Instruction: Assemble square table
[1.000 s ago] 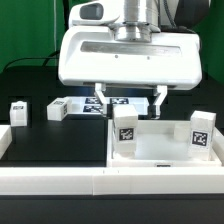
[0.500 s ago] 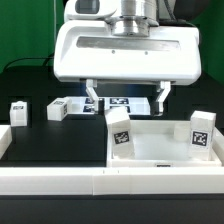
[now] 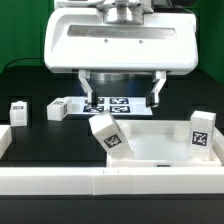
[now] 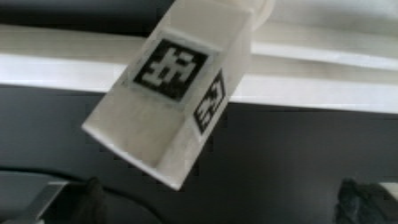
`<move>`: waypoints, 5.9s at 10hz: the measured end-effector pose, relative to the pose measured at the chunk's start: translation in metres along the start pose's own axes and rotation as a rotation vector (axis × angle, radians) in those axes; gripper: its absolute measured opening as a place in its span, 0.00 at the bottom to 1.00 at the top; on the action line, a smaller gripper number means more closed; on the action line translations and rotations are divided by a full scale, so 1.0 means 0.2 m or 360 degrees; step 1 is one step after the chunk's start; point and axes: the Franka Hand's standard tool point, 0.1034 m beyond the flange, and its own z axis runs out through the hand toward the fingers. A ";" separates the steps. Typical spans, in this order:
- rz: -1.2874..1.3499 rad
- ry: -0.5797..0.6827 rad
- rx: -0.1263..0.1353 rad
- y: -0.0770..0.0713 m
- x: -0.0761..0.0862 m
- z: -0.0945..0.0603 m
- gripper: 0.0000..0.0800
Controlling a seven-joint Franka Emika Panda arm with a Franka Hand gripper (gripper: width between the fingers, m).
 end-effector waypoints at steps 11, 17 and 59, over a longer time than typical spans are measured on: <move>-0.0031 -0.0895 0.0266 0.04 0.02 -0.07 0.81; 0.0074 -0.1017 0.0299 0.14 -0.02 -0.04 0.81; 0.1815 -0.0406 -0.0085 -0.04 -0.07 0.14 0.37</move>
Offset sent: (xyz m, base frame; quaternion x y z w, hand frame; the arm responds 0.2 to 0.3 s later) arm 0.0072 -0.0209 0.0184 0.0093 -0.1685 -0.0369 0.9850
